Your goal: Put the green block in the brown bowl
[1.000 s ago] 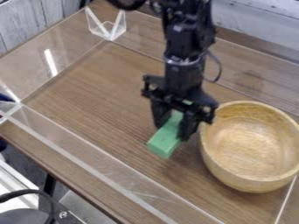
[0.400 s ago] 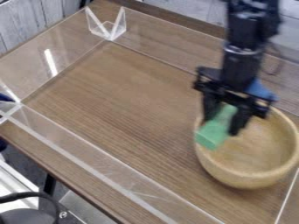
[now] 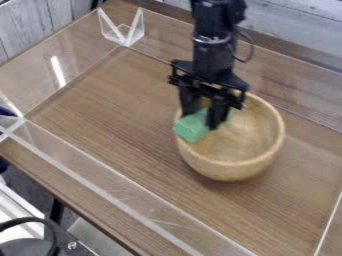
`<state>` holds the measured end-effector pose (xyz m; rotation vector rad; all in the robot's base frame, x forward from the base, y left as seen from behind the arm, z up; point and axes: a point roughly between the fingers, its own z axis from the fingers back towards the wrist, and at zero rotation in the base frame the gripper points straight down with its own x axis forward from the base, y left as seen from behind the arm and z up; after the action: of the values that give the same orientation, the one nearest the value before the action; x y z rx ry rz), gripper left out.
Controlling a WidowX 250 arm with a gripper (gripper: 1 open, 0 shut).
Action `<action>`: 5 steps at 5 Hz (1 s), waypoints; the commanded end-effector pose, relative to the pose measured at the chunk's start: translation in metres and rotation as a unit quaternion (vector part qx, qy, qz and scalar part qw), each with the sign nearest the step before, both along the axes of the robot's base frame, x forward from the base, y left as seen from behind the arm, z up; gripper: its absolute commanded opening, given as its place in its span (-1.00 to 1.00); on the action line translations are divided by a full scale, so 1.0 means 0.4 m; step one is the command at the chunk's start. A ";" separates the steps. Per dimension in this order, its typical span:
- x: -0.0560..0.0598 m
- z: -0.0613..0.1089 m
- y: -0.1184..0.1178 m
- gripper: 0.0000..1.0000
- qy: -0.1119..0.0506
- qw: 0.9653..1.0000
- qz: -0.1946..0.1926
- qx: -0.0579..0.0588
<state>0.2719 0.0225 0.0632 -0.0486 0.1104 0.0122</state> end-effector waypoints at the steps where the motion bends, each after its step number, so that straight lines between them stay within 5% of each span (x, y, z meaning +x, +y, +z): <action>1: 0.015 0.027 -0.075 -1.00 -0.028 0.999 -0.033 0.000; 5: -0.017 -0.001 -0.334 -1.00 -0.025 0.989 -0.143 -0.021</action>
<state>0.2552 -0.1071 0.0502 -0.0625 0.1212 -0.2730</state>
